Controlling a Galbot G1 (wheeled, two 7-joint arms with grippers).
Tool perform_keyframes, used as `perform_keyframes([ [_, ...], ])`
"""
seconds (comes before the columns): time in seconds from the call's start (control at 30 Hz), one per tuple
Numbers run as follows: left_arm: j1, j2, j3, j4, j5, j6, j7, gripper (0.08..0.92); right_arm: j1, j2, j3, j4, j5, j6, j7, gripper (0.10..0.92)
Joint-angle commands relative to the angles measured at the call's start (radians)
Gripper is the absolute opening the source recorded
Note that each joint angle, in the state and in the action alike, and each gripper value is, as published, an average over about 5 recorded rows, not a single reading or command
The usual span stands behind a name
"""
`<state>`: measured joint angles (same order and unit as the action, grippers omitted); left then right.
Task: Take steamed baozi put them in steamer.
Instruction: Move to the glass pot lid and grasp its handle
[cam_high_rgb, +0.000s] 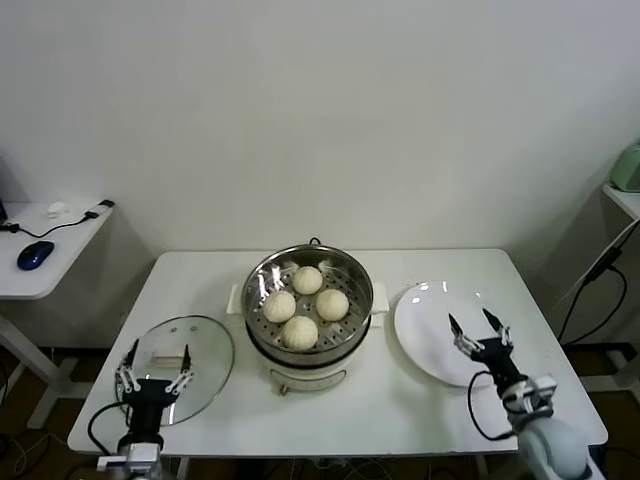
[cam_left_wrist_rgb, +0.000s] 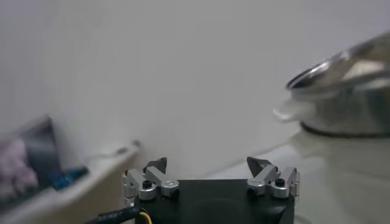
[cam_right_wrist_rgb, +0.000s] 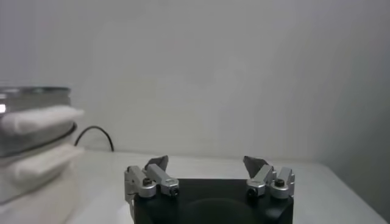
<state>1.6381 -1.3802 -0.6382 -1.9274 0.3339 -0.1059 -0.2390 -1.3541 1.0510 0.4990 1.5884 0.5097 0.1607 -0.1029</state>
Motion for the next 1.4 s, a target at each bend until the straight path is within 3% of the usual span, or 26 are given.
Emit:
perform_keyframes([
  [0.03,-0.019,0.008,-0.013,0.102,0.394,-0.120,-0.141,0.823,-0.199,0.158,0.099,0.013,-0.118,0.064,0.026,0.823],
  [0.17,-0.025,0.058,-0.036,0.211,0.779,-0.151,-0.253,0.823,-0.193,0.160,0.097,0.029,-0.131,0.045,0.031,0.823],
  [0.37,-0.042,0.100,-0.042,0.356,1.010,-0.079,-0.281,0.823,-0.186,0.167,0.101,0.033,-0.147,0.030,0.039,0.823],
  [0.77,-0.170,0.071,-0.034,0.497,1.073,0.064,-0.281,0.823,-0.196,0.168,0.116,0.042,-0.153,0.029,0.042,0.823],
  [1.07,-0.259,0.077,-0.034,0.523,1.078,0.108,-0.274,0.823,-0.193,0.170,0.118,0.031,-0.160,0.028,0.041,0.823],
  [1.4,-0.278,0.079,0.003,0.520,1.028,0.106,-0.205,0.818,-0.190,0.177,0.113,0.032,-0.175,0.028,0.033,0.823],
])
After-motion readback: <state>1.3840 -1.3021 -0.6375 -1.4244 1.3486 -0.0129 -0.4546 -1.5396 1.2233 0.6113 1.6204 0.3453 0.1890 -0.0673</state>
